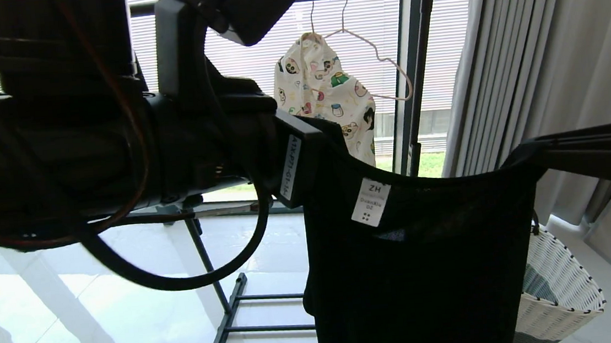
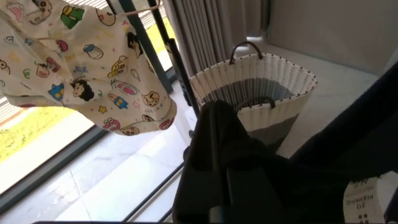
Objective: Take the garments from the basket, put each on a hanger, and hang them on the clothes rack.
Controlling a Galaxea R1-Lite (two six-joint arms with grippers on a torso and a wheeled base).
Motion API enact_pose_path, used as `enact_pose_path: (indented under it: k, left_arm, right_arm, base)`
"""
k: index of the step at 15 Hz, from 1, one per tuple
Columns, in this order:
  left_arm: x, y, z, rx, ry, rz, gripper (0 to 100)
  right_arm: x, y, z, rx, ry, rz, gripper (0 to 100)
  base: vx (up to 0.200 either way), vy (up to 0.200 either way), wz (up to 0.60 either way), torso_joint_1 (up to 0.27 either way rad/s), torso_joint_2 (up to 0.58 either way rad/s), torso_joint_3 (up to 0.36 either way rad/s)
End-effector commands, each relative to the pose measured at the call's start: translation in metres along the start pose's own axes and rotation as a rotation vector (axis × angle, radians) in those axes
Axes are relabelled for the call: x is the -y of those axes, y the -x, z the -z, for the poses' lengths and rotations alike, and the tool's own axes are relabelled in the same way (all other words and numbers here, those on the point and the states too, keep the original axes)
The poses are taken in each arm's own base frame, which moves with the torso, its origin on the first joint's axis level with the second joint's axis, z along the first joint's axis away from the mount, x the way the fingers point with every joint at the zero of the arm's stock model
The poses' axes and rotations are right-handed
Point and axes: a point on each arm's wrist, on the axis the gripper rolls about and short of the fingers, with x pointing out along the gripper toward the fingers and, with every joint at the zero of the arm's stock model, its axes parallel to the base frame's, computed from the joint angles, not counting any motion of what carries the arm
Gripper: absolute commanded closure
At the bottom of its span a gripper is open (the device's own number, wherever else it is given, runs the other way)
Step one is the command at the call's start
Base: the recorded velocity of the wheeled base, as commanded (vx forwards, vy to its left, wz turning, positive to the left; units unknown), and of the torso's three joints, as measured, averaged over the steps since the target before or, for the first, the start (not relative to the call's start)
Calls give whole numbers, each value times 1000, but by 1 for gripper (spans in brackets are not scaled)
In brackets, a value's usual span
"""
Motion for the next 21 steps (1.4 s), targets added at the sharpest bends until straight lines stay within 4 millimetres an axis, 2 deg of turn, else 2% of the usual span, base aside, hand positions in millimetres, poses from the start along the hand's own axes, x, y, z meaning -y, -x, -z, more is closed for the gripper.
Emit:
enact_pose_path:
  k: [1, 3, 7, 15, 18, 19, 21]
  left_arm:
    - [7, 38, -2, 2, 46, 34, 100]
    - [21, 61, 1, -30, 118, 103, 100]
    - [52, 72, 5, -54, 192, 242, 100]
    - [55, 75, 9, -61, 186, 254, 100]
    - [39, 67, 12, -71, 154, 173, 100]
    - [21, 59, 17, -90, 71, 93, 100]
    - [-2, 54, 20, -102, 43, -5, 100]
  right_arm:
    - [10, -19, -7, 0, -16, 57, 100]
    - [19, -33, -21, 28, -25, 56, 100]
    - [25, -54, -38, 53, -29, 56, 100]
    - [25, -57, -40, 56, -29, 57, 100]
    - [25, -51, -40, 54, -29, 60, 100]
    - [25, -42, -38, 43, -28, 60, 100]
    - [25, -23, -34, 2, -24, 51, 100]
  base:
    - [0, 0, 0, 0, 0, 0]
    - [0, 0, 0, 0, 0, 0]
    - [0, 0, 0, 0, 0, 0]
    - [0, 0, 0, 0, 0, 0]
    - [0, 0, 0, 0, 0, 0]
    - [0, 0, 0, 0, 0, 0]
    - [0, 0, 0, 0, 0, 0]
